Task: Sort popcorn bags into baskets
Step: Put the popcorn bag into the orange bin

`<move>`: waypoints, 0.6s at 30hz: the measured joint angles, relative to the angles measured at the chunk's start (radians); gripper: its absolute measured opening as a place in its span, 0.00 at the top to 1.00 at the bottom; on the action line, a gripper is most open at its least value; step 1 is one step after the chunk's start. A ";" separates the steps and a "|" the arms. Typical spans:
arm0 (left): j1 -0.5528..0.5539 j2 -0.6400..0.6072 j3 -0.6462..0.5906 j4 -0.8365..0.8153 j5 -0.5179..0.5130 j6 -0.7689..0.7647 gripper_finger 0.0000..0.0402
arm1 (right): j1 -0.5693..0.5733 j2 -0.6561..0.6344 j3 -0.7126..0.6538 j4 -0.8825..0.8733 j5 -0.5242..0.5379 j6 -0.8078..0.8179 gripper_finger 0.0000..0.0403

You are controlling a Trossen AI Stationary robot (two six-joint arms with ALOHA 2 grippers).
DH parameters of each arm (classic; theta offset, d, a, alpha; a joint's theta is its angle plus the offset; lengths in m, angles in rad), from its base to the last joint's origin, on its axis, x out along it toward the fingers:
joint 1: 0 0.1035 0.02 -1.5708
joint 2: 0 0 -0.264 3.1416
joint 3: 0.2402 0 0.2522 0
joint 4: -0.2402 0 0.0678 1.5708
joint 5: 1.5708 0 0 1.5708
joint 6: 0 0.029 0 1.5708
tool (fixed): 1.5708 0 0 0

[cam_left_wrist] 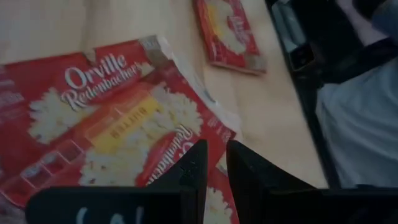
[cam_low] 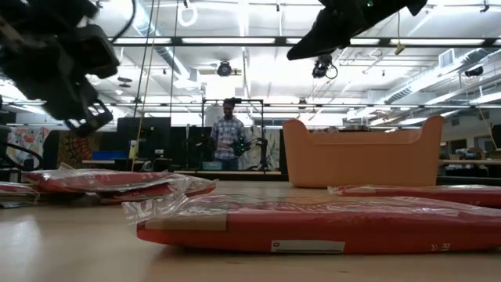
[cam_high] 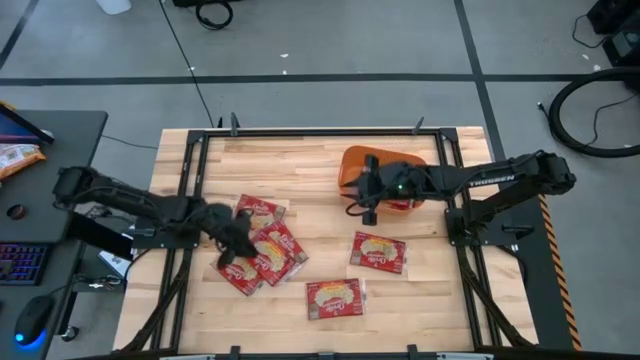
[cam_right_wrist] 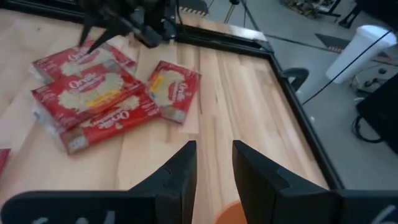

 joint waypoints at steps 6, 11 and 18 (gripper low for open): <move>-0.216 0.000 0.000 -0.029 -0.360 0.038 0.84 | -0.017 0.000 0.000 -0.001 0.000 -0.054 0.73; -0.340 0.006 0.018 -0.003 -0.537 0.037 0.80 | -0.039 0.000 0.000 -0.005 0.000 -0.070 0.73; -0.439 0.173 0.178 -0.173 -0.643 -0.018 0.75 | -0.079 0.000 0.000 0.039 0.000 -0.106 0.73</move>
